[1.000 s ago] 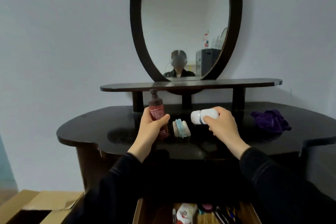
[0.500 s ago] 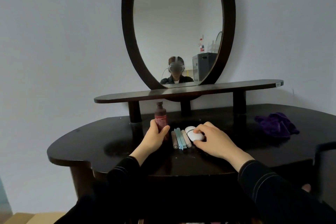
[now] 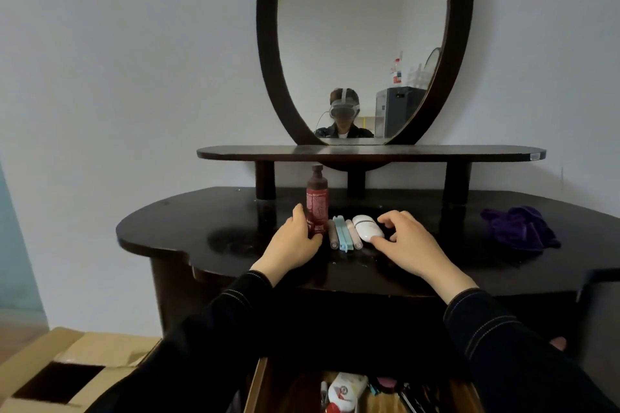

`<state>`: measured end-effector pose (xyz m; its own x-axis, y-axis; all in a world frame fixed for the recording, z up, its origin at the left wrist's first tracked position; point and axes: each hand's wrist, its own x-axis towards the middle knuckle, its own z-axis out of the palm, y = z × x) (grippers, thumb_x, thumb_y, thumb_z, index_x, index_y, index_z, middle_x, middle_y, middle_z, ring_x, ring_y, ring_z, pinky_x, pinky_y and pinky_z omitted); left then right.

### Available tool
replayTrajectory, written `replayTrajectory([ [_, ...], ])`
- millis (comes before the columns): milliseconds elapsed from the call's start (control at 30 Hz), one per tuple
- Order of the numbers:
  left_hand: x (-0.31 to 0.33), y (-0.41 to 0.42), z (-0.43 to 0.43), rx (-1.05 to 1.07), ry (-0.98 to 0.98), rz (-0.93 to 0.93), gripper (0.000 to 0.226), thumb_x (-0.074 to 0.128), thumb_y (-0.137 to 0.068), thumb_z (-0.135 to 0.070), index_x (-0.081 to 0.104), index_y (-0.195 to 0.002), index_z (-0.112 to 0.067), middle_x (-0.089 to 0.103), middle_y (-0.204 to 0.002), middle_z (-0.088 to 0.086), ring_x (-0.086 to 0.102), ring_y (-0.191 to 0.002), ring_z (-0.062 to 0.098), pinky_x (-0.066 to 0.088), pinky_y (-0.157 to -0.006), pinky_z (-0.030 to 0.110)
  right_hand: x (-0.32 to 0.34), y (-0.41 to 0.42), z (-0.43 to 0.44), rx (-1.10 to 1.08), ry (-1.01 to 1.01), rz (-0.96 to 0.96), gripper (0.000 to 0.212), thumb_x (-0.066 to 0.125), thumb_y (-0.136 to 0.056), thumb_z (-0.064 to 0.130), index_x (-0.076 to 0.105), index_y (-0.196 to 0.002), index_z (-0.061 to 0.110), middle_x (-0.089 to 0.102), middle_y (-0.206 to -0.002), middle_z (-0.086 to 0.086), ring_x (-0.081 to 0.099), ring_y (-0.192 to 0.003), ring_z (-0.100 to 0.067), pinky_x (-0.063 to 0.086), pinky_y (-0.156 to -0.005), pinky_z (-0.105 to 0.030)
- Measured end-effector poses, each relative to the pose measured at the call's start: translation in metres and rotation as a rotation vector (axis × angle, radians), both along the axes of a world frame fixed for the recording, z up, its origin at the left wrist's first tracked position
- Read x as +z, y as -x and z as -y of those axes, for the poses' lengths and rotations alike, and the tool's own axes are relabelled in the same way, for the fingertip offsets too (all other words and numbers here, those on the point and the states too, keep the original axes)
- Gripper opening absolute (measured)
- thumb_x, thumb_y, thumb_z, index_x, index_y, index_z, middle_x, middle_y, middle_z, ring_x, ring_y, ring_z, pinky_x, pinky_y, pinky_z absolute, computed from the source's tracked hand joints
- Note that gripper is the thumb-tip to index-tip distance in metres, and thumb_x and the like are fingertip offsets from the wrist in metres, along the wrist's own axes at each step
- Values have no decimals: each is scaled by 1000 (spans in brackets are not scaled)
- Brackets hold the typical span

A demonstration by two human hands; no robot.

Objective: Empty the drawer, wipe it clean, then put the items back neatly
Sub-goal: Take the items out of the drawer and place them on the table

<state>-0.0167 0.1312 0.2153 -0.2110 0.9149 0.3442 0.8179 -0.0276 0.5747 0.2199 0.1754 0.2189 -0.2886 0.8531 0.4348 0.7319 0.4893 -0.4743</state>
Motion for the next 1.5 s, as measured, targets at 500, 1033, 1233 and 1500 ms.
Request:
replayTrajectory([
  [500,-146,-53,148,-114,-555,-316,31,55,-87,-17,64,-116,-13,46,-148,9,40,-140,31,37,-113,45,-100,-31,118,-229,-639,65,48,43,-102,32,52,-145,12,53,-146,-10,42,-141,-30,17,-124,-48],
  [1033,-260,-76,92,-196,435,126,15,52,-92,-16,67,-95,-17,71,-81,1,68,-72,20,57,-64,39,-272,-56,104,-243,366,374,26,56,-99,39,59,-124,31,56,-122,12,61,-91,-4,47,-66,-15],
  [1233,-272,-63,90,-145,429,95,13,52,-97,-24,61,-92,-31,68,-76,-4,63,-63,14,49,-55,34,-293,-38,80,-353,378,420,51,58,-99,32,39,-145,22,43,-144,-3,67,-99,-18,52,-64,-26],
  [1500,-273,-59,90,-130,424,-11,17,48,-98,-26,60,-89,-20,65,-75,-1,59,-60,17,37,-47,25,-301,-45,75,-390,329,538,38,60,-99,36,42,-126,18,53,-126,-3,69,-86,-18,47,-55,-27],
])
